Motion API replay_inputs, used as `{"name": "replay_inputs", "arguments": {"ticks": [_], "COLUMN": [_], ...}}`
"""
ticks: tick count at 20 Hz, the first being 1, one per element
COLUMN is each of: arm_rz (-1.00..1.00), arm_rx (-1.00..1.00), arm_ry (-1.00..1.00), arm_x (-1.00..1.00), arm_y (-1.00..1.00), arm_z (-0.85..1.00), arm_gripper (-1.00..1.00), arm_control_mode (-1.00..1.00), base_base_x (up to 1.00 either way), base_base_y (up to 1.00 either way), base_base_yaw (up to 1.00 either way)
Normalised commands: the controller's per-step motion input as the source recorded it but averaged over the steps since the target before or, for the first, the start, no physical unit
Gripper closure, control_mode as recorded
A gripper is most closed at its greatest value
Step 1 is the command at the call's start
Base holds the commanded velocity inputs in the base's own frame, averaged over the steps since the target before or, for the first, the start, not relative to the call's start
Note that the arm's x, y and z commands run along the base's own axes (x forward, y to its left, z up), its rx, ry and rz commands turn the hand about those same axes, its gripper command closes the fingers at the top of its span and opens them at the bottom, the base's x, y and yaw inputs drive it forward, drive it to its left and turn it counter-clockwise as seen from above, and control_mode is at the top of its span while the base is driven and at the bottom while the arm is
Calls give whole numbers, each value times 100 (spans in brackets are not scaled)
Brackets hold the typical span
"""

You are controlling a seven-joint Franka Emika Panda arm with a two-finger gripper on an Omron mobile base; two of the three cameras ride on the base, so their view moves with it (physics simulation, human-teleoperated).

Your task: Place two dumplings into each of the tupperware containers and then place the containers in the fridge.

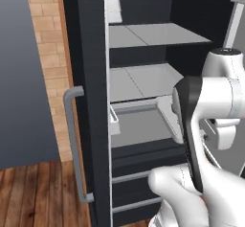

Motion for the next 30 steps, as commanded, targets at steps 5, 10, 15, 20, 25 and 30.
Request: {"name": "replay_inputs", "arguments": {"ticks": [5,10,15,20,25,30], "arm_rz": [0,0,0,0,0,0], "arm_rx": [0,0,0,0,0,1], "arm_ry": [0,0,0,0,0,-7], "arm_x": [0,0,0,0,0,8], "arm_y": [0,0,0,0,0,-13], "arm_z": [0,0,0,0,0,0], "arm_gripper": [100,100,100,100,100,100], "arm_control_mode": [100,100,100,100,100,-100], "base_base_x": [0,28,81,52,27,2], "base_base_y": [0,-4,-24,-9,-3,0], "base_base_yaw": [0,0,0,0,0,0]}}
